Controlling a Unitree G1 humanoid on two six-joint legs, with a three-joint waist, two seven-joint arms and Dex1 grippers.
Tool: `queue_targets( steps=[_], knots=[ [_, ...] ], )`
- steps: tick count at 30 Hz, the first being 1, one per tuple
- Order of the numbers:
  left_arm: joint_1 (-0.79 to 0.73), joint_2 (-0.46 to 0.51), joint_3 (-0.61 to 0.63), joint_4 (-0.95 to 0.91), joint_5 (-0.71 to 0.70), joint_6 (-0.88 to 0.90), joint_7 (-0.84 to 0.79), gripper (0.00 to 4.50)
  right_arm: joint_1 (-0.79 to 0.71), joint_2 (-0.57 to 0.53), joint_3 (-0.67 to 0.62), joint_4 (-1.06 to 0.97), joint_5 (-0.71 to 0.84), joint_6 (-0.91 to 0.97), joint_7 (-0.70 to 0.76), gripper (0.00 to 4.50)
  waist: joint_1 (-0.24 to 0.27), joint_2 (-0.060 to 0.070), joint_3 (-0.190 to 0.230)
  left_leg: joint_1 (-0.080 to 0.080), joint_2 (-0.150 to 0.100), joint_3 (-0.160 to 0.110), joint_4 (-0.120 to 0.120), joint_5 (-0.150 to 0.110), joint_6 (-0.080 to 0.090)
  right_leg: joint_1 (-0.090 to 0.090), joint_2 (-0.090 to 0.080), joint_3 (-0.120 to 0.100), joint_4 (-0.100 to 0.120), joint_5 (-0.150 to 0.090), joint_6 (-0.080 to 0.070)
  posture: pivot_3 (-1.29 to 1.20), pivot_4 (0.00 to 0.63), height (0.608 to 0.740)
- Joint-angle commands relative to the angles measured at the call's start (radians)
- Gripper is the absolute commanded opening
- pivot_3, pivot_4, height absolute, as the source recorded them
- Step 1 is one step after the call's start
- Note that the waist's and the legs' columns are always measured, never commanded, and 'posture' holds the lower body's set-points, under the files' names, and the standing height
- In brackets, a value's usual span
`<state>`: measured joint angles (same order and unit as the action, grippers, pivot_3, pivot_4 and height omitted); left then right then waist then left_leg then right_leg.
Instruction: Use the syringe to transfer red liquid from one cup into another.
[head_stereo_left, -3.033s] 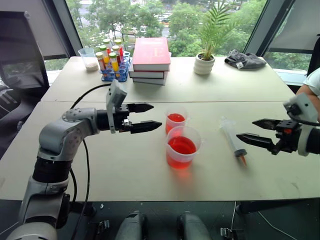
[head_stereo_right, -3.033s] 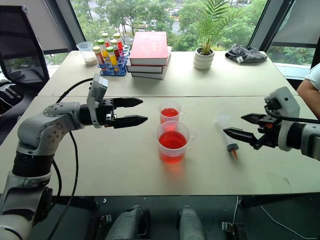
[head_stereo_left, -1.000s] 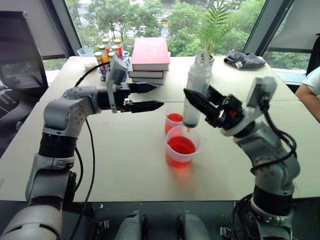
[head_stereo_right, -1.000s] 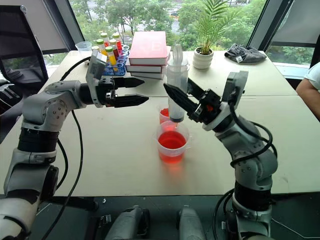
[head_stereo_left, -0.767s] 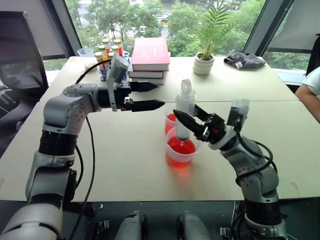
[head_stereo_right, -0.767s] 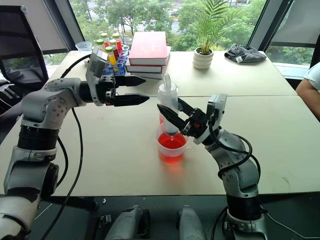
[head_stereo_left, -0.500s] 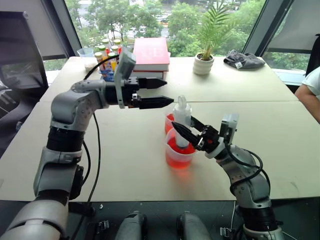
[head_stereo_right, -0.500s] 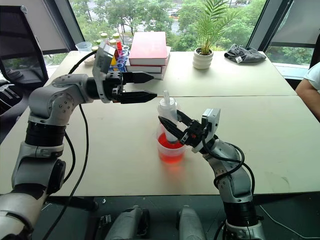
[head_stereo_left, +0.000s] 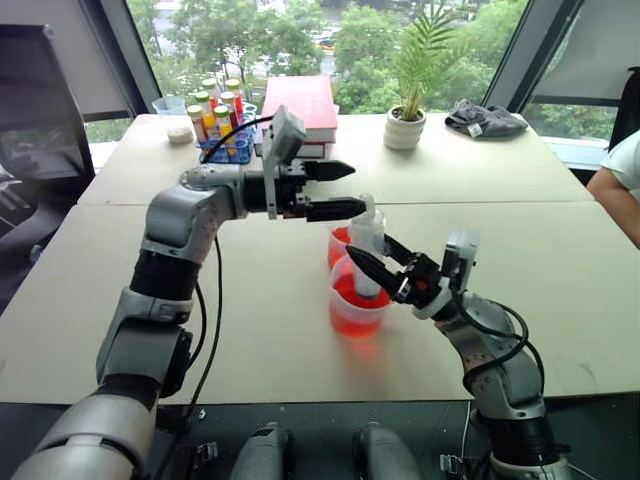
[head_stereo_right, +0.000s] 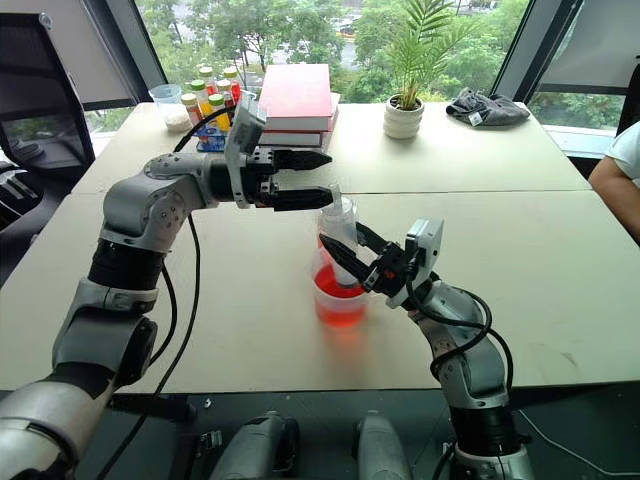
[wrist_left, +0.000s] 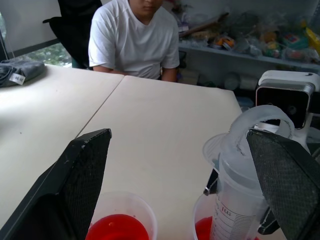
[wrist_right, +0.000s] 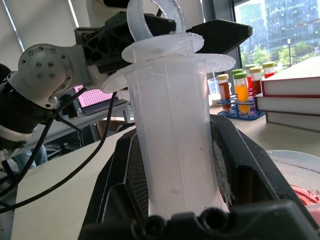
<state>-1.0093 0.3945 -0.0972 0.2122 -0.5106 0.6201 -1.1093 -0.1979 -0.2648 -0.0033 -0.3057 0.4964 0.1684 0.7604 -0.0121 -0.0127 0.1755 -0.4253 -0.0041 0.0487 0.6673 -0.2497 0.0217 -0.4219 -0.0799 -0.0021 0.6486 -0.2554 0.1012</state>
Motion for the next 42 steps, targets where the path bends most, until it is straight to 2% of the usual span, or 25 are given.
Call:
queue_targets(
  steps=[1, 2, 5, 12, 13, 27, 42],
  knots=[
    [-0.029, -0.032, 0.0, -0.003, 0.0, -0.018, -0.003, 4.46, 0.01, -0.014, 0.015, -0.034, 0.014, 0.009, 0.006, 1.38, 0.001, 0.0, 0.0, 0.0, 0.0, 0.0, 0.0, 0.0, 0.0, 0.0, 0.0, 0.0, 0.0, 0.0, 0.0, 0.0, 0.15, 0.74],
    [-0.028, -0.042, -0.002, -0.007, -0.004, -0.014, -0.005, 4.46, 0.011, -0.016, 0.016, -0.036, 0.013, 0.01, 0.006, 1.38, 0.001, 0.0, 0.0, 0.0, 0.0, 0.0, 0.0, 0.0, 0.0, 0.0, 0.0, 0.0, 0.0, 0.0, 0.0, 0.0, 0.15, 0.74],
    [-0.023, -0.062, -0.004, -0.024, -0.018, 0.0, -0.017, 3.66, 0.012, -0.024, 0.019, -0.04, 0.015, 0.015, 0.007, 1.38, 0.001, 0.0, 0.0, 0.0, 0.0, 0.0, 0.0, 0.0, 0.0, 0.0, 0.0, 0.0, 0.0, 0.0, 0.0, 0.0, 0.15, 0.74],
    [-0.026, -0.073, 0.014, -0.044, -0.044, 0.035, -0.044, 0.21, 0.001, -0.049, 0.015, -0.042, 0.026, 0.031, 0.01, 1.38, 0.001, 0.0, 0.0, 0.0, 0.0, 0.0, 0.0, 0.0, 0.0, 0.0, 0.0, 0.0, 0.0, 0.0, 0.0, 0.0, 0.15, 0.74],
    [-0.029, -0.073, 0.018, -0.044, -0.047, 0.038, -0.043, 0.04, 0.0, -0.052, 0.017, -0.041, 0.026, 0.035, 0.011, 1.38, 0.001, 0.0, 0.0, 0.0, 0.0, 0.0, 0.0, 0.0, 0.0, 0.0, 0.0, 0.0, 0.0, 0.0, 0.0, 0.0, 0.15, 0.74],
    [-0.118, -0.05, 0.099, 0.007, -0.07, 0.028, -0.011, 0.04, 0.049, -0.072, 0.047, -0.007, 0.031, 0.043, 0.041, 1.38, 0.001, 0.0, 0.0, 0.0, 0.0, 0.0, 0.0, 0.0, 0.0, 0.0, 0.0, 0.0, 0.0, 0.0, 0.0, 0.0, 0.15, 0.74],
    [-0.16, -0.005, 0.114, 0.058, -0.071, -0.008, -0.004, 0.04, 0.052, -0.082, 0.056, 0.01, 0.031, 0.038, 0.056, 1.38, 0.001, 0.0, 0.0, 0.0, 0.0, 0.0, 0.0, 0.0, 0.0, 0.0, 0.0, 0.0, 0.0, 0.0, 0.0, 0.0, 0.15, 0.74]
  ],
)
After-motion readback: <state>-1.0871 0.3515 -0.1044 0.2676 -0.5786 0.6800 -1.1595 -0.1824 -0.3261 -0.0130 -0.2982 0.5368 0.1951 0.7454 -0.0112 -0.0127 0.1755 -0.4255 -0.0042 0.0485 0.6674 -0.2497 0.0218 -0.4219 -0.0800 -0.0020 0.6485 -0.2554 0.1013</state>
